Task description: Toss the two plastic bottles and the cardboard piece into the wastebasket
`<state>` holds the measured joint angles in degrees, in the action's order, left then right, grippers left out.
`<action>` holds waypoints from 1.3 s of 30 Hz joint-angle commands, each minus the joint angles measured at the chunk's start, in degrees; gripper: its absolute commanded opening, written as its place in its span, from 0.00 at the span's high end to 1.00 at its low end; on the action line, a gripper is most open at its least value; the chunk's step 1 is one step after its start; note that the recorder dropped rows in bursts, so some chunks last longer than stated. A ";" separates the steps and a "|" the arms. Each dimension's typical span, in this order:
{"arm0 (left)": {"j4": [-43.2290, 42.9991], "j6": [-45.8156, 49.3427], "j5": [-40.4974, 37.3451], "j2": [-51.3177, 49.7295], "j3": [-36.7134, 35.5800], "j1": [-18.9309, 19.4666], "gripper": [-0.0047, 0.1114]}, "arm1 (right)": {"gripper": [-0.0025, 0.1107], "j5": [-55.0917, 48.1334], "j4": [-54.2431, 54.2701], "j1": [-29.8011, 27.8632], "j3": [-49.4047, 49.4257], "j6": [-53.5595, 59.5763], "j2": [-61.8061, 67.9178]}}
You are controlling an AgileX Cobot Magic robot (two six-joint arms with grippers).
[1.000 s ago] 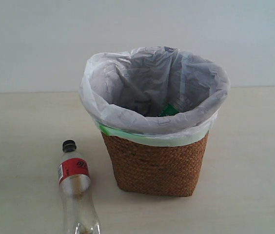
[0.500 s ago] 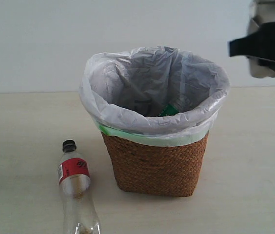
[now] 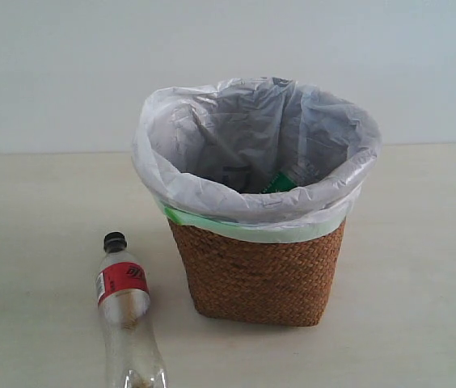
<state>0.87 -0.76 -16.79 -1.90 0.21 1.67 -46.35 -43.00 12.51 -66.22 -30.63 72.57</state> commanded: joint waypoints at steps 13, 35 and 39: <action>-0.09 0.27 0.46 0.44 -0.21 -0.31 0.92 | 0.28 8.23 86.90 3.05 -16.93 49.30 7.07; -0.09 0.27 0.46 0.44 -0.21 -0.31 0.92 | 0.67 -2.15 39.15 -6.01 -7.00 23.58 6.99; -0.09 0.27 0.46 0.44 -0.21 -0.31 0.92 | 0.98 -3.38 43.33 -6.01 -4.26 28.34 5.53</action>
<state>0.87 -0.76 -16.79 -1.90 0.21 1.67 -49.23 -2.29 6.45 -72.26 -5.23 79.66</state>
